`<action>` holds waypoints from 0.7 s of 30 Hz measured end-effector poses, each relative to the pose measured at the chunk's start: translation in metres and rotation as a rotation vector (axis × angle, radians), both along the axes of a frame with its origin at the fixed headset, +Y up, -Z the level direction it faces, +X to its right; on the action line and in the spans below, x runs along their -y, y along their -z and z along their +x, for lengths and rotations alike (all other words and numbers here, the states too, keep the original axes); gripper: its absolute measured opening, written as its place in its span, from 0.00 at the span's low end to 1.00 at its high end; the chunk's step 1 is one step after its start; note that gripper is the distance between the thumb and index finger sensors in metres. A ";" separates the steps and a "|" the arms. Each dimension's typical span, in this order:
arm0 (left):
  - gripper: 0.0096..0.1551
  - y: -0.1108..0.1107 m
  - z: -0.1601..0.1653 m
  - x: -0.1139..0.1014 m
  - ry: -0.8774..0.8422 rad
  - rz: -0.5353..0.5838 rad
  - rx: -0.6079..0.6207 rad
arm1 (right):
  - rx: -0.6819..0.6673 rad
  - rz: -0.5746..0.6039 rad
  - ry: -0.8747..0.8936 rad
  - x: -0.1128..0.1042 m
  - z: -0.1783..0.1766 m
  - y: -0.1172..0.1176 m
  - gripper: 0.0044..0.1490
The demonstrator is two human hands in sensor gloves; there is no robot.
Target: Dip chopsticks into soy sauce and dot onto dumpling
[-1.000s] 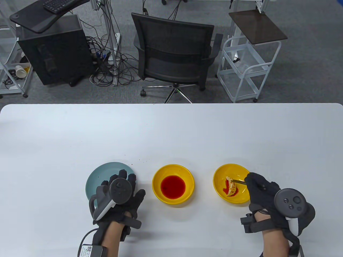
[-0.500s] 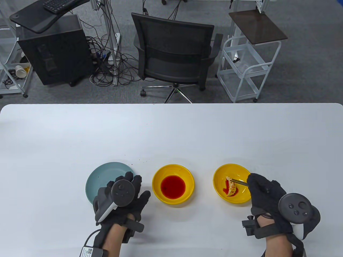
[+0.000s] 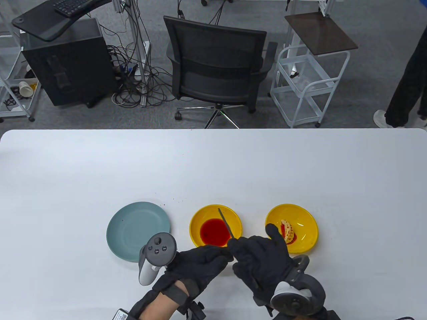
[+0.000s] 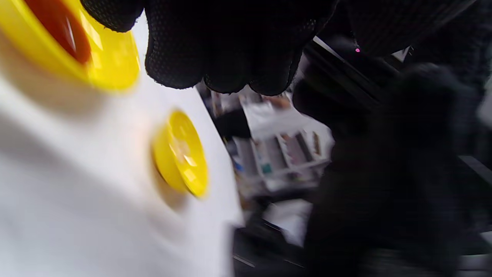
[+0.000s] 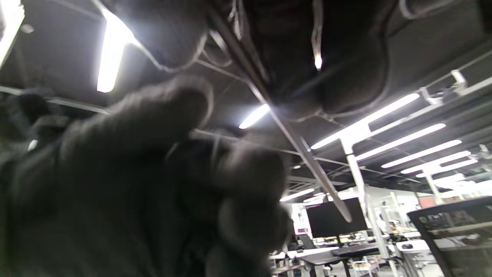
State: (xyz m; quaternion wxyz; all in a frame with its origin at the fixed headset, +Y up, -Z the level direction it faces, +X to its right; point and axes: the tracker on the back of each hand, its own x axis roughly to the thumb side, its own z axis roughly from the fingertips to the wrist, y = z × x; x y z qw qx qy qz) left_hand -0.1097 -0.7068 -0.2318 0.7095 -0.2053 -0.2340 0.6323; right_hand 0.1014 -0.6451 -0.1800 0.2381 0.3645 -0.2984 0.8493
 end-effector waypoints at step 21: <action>0.31 0.029 -0.058 0.013 -0.226 -0.229 -0.184 | 0.047 -0.177 -0.223 0.034 -0.029 0.007 0.58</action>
